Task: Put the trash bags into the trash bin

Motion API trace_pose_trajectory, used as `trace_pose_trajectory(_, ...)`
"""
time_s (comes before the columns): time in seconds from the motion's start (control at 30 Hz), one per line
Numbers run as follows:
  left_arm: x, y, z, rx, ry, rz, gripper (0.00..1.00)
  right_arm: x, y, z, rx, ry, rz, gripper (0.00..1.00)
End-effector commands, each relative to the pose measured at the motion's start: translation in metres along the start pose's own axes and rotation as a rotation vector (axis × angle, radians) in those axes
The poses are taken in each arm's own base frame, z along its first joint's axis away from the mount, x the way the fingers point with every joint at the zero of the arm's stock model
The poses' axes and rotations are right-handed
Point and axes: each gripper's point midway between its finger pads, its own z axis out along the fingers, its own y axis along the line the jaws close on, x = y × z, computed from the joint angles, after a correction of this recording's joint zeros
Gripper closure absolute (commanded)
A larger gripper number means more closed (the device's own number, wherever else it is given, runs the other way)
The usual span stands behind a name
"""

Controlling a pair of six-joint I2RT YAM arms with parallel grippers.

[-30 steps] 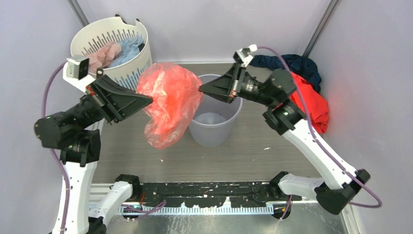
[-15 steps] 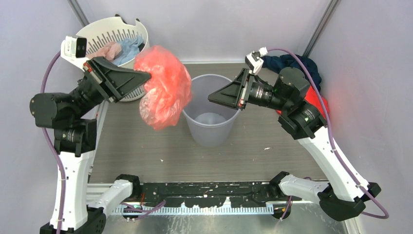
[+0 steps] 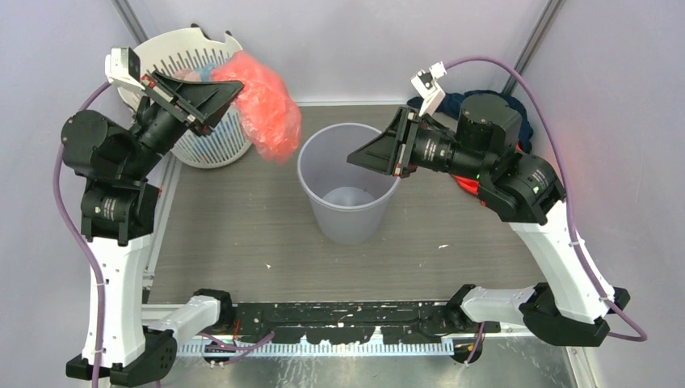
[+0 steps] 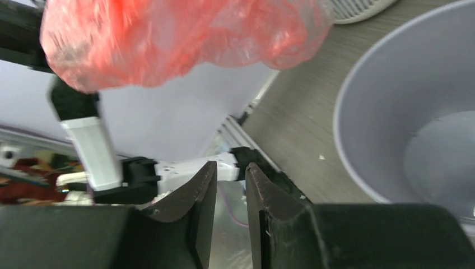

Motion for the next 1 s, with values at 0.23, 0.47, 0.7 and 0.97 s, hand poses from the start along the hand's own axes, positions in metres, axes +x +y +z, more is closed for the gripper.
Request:
trace_pose_trajectory(0.23,-0.042,0.037,-0.014,-0.288,-0.264,-0.039,1.0,0.031,-0.012,0.061,0.231,0.022,-0.375,0.7)
trace_pose_trajectory(0.47,-0.05,0.052,-0.023,-0.377,-0.322,-0.039,1.0,0.063,0.049,0.092,0.142,-0.013,-0.447,0.71)
trace_pose_trajectory(0.7,-0.044,0.064,-0.032,-0.429,-0.325,-0.079,1.0,0.084,0.092,0.131,0.068,-0.131,-0.417,0.68)
trace_pose_trajectory(0.97,-0.052,0.046,-0.083,-0.503,-0.442,0.036,1.0,0.069,0.118,0.161,-0.004,-0.26,-0.425,0.6)
